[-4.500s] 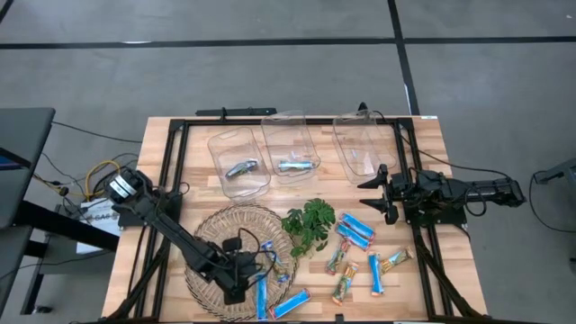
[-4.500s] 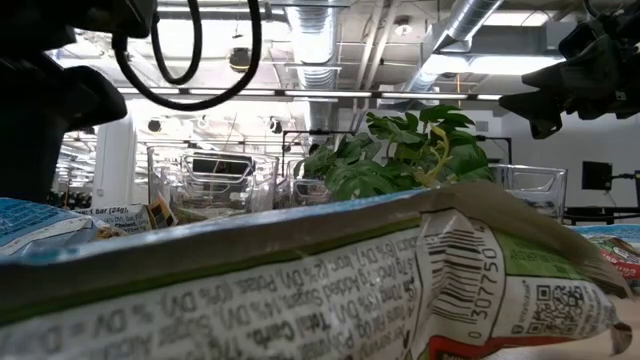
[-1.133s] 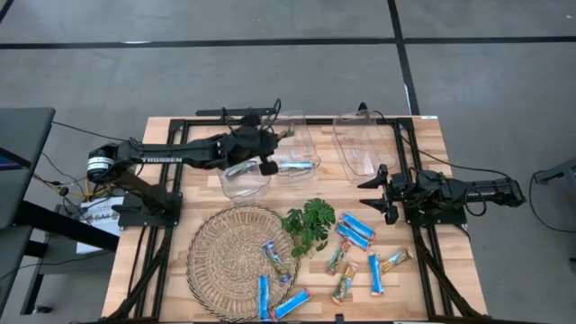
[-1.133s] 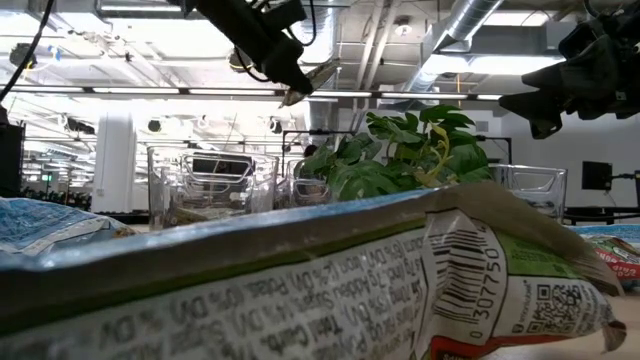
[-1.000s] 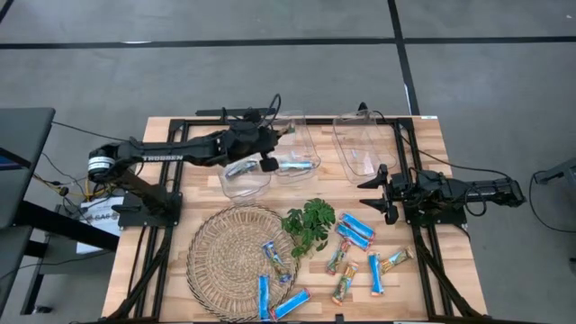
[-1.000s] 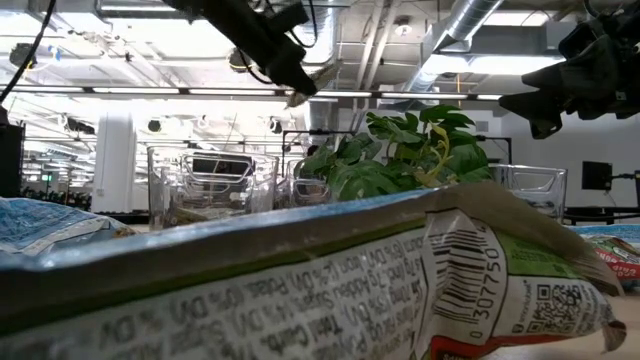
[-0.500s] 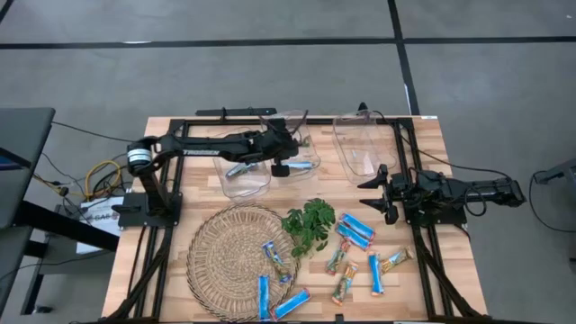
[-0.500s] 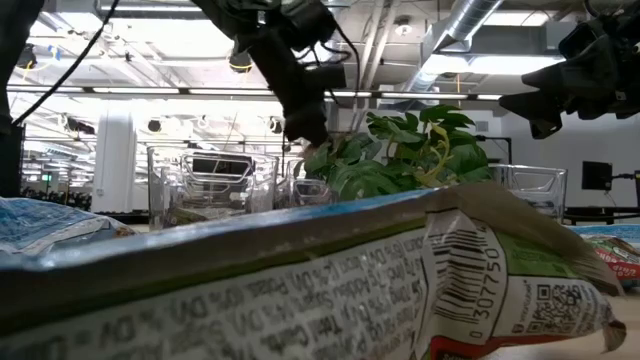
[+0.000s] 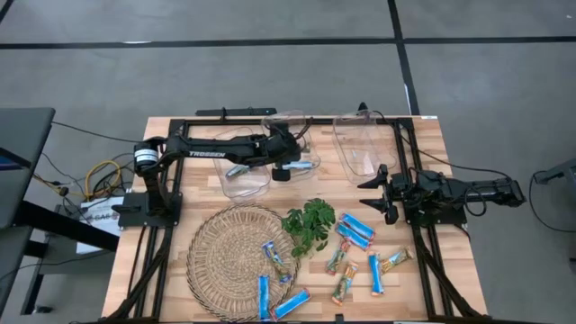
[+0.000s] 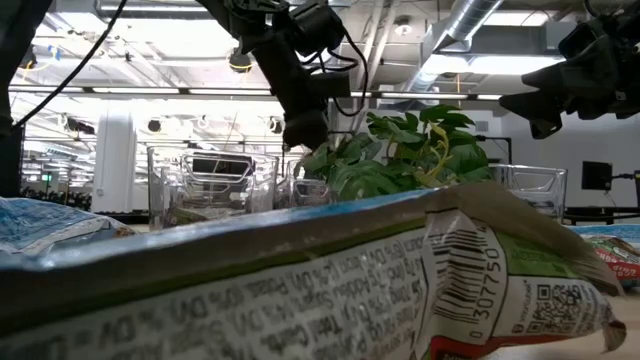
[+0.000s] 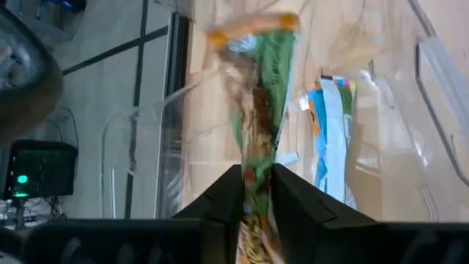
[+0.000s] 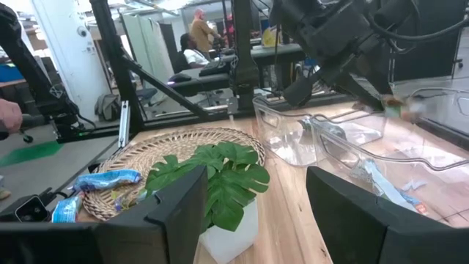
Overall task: Pick and place Granola Bars by type
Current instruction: Put the yellow granola bar into the middle transparent bin, then put the blue granola bar into the left transparent bin
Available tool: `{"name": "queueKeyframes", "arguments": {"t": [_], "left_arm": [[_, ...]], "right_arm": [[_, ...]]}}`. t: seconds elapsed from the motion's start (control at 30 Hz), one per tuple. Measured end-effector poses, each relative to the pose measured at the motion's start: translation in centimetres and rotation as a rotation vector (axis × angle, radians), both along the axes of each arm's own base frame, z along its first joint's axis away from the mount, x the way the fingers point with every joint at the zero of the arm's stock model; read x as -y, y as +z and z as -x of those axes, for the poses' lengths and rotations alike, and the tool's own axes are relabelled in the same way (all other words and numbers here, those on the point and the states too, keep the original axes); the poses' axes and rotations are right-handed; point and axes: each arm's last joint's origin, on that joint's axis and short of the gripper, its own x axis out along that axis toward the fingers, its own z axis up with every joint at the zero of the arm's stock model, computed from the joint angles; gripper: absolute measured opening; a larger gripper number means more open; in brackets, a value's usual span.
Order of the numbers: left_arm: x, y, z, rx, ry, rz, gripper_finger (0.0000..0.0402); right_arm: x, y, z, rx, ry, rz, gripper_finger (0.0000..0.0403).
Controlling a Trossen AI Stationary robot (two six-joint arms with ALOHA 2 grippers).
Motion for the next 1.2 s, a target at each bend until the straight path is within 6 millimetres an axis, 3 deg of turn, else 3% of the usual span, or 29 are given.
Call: {"name": "queueKeyframes", "arguments": {"t": [0.3, 0.47, 0.63, 0.87, 1.2], "left_arm": [[0.0, -0.1, 0.1, 0.017, 0.06, 0.028, 0.0156], [0.6, 0.2, 0.1, 0.051, 0.074, 0.051, 0.0169], [2.4, 2.2, 0.6, 0.146, 0.049, 0.156, 0.0165], [8.1, 3.9, 2.8, 0.134, -0.093, 0.308, 0.016], [18.9, 3.6, 6.3, 0.01, -0.29, 0.452, 0.0159]], "right_arm": [[0.0, 0.0, 0.0, 0.0, 0.0, 0.0, 0.0225], [0.0, 0.0, 0.0, 0.0, 0.0, 0.0, 0.0225], [0.0, 0.0, 0.0, 0.0, 0.0, 0.0, 0.0225], [0.0, 0.0, 0.0, 0.0, 0.0, 0.0, 0.0225], [0.0, 0.0, 0.0, 0.0, 0.0, 0.0, 0.0225]]}}
